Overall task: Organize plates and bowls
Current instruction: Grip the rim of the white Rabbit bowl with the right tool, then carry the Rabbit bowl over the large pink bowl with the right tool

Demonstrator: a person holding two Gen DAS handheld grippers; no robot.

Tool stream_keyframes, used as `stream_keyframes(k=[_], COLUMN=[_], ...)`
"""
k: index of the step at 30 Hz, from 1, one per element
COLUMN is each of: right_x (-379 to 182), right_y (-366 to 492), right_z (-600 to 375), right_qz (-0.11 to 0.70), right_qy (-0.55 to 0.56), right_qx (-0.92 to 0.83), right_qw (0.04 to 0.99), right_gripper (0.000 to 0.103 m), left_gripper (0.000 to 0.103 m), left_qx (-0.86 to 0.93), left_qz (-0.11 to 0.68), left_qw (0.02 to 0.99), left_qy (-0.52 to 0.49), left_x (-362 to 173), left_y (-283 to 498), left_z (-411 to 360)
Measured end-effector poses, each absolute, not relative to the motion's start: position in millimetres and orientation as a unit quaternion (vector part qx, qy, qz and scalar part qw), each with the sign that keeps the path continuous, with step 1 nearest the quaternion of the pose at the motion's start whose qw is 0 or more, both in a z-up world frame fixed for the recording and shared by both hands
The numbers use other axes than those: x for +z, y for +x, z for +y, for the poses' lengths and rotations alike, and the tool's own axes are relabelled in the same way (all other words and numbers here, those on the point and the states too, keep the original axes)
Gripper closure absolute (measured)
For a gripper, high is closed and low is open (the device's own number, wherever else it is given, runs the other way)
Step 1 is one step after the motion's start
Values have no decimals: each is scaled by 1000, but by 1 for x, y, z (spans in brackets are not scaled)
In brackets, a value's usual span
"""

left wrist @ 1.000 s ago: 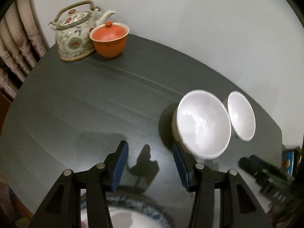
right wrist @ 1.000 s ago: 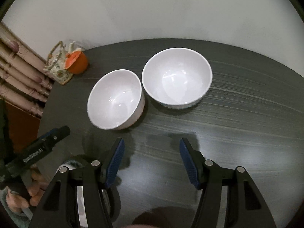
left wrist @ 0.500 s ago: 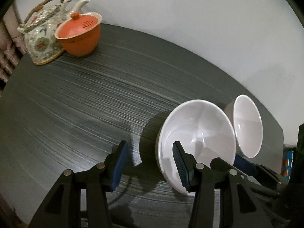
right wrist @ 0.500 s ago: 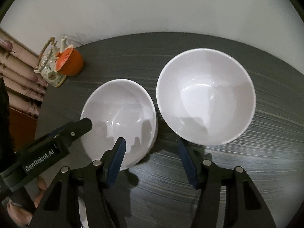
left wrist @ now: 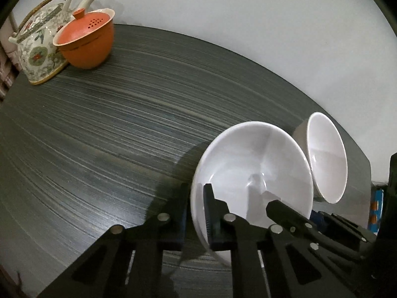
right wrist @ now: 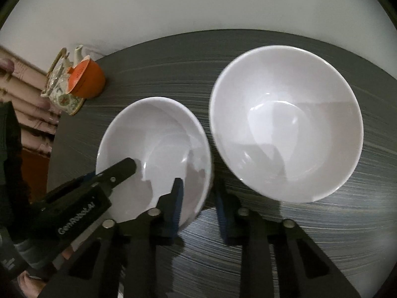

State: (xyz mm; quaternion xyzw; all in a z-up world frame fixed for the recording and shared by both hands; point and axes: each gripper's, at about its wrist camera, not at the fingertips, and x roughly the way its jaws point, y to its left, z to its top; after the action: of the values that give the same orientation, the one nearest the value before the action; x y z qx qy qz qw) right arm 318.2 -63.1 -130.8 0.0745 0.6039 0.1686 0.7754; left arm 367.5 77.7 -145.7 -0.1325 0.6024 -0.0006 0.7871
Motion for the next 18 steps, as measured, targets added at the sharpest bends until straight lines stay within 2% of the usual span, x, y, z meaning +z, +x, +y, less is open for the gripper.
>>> stream_keyframes(k=[9,18], right_x=[-115,-67], right_y=[301,262], right_z=[-74,-99], right_qz=[600,564], right_qy=[82,87], right_qx=[166,165], right_qw=[778,805], right_gripper=[81,82], left_gripper=[92,92], left_qx=[-8,-25], left_qz=[599,574], left_qw=[792,812], left_qy=[-121,-105], left_x=[-122,-77], left_y=[332,289], left_z=[55,30])
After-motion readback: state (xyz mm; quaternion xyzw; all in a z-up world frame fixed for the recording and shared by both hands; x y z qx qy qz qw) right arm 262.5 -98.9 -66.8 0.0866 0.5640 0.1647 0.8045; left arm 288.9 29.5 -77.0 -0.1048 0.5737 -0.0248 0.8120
